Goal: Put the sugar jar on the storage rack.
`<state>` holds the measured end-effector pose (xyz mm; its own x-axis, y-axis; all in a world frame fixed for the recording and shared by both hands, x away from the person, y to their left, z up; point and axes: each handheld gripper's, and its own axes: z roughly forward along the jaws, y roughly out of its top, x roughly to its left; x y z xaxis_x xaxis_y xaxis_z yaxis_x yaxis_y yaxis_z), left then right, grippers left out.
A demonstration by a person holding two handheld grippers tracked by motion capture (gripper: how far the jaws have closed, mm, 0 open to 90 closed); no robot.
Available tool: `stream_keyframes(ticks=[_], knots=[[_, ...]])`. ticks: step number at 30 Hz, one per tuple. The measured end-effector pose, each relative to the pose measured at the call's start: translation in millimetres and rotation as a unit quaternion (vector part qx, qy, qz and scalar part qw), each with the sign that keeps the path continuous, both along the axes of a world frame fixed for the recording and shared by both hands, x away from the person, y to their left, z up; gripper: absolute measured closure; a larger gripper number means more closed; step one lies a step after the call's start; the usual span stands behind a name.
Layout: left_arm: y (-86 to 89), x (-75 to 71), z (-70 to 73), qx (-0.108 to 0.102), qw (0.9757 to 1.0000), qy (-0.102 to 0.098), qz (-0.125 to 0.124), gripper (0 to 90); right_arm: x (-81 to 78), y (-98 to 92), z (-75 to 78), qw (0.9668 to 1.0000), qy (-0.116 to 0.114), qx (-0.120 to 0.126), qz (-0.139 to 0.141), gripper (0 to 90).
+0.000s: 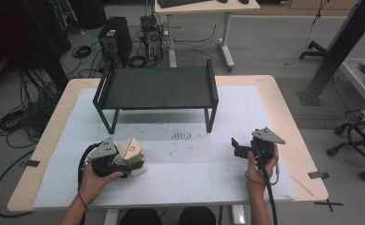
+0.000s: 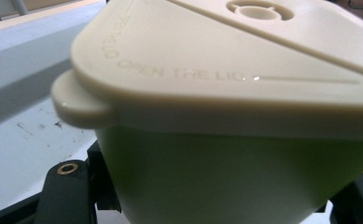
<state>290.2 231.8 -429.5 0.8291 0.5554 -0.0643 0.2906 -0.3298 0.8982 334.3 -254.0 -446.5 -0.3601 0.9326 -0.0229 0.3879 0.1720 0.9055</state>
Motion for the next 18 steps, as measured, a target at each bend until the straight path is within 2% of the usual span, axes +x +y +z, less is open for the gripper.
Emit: stream_keyframes(ticks=[18], knots=[[-0.5, 1.0, 2.0, 0.003, 1.0000, 0.006, -0.002, 29.3, 0.1, 0.1, 0.0, 1.0000, -0.001, -0.001, 0.001, 1.0]])
